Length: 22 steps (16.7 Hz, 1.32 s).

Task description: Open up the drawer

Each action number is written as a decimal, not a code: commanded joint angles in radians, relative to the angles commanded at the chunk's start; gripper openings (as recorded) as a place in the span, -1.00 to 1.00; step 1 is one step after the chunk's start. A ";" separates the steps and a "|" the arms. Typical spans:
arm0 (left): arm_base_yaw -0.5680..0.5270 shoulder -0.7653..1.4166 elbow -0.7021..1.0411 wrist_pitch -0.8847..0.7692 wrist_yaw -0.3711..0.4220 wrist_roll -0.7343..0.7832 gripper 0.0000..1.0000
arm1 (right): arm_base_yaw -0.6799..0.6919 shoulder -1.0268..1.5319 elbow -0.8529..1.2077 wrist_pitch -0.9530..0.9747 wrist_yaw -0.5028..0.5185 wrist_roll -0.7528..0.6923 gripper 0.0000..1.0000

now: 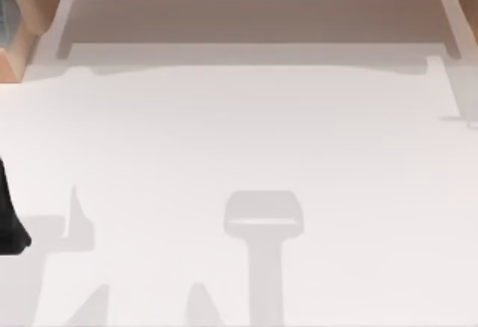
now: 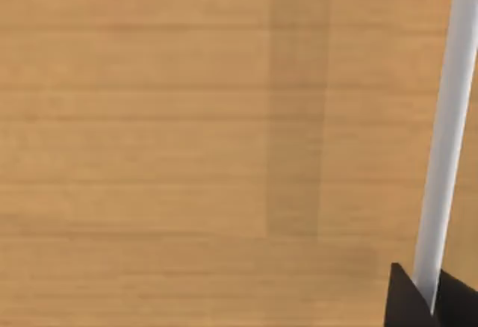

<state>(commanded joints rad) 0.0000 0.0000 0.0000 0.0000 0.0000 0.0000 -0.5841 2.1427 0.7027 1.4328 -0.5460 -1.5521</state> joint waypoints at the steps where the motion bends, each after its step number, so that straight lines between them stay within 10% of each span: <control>1: 0.000 0.000 0.000 0.000 0.000 0.000 1.00 | -0.006 -0.008 -0.007 0.007 -0.007 -0.001 -1.00; 17: 0.000 0.000 0.000 0.000 0.000 0.000 1.00 | -0.123 -0.082 -0.220 0.148 -0.129 0.000 -1.00; 22: 0.000 0.000 0.000 0.000 0.000 0.000 1.00 | -0.123 -0.082 -0.220 0.148 -0.129 0.000 -0.25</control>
<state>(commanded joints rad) 0.0000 0.0000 0.0000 0.0000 0.0000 0.0000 -0.7071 2.0604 0.4828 1.5808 -0.6748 -1.5518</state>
